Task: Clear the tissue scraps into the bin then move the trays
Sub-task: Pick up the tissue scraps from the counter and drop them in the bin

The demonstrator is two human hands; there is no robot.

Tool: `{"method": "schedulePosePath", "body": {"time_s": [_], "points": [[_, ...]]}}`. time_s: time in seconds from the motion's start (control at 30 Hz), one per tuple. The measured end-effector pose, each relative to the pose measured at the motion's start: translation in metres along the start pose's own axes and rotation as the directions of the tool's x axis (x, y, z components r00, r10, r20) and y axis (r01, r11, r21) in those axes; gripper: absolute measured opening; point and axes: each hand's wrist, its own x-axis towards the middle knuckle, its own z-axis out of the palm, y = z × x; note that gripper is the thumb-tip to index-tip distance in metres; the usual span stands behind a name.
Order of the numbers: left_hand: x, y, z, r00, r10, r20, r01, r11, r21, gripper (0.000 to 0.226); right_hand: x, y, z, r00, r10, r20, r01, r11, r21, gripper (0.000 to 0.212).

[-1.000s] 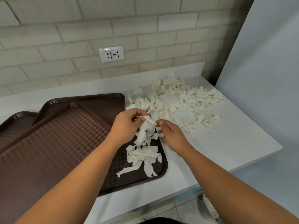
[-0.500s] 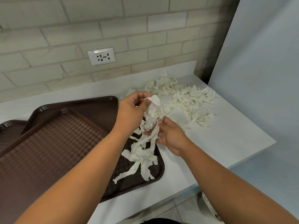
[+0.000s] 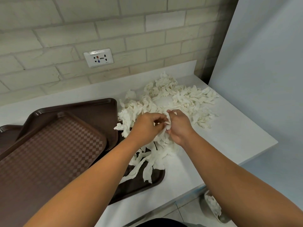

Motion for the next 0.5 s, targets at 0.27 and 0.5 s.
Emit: {"method": "schedulePosePath", "body": {"time_s": [0.27, 0.5], "points": [[-0.012, -0.032, 0.01, 0.895, -0.297, 0.332, 0.209, 0.938, 0.275, 0.084, 0.014, -0.008, -0.026, 1.0, 0.008, -0.017, -0.001, 0.928, 0.372, 0.005], [-0.007, -0.03, 0.018, 0.918, -0.253, 0.307, 0.102, 0.896, 0.432, 0.041, 0.012, -0.024, -0.049, 0.989, -0.112, -0.094, 0.124, 0.984, 0.131, 0.014]]}}
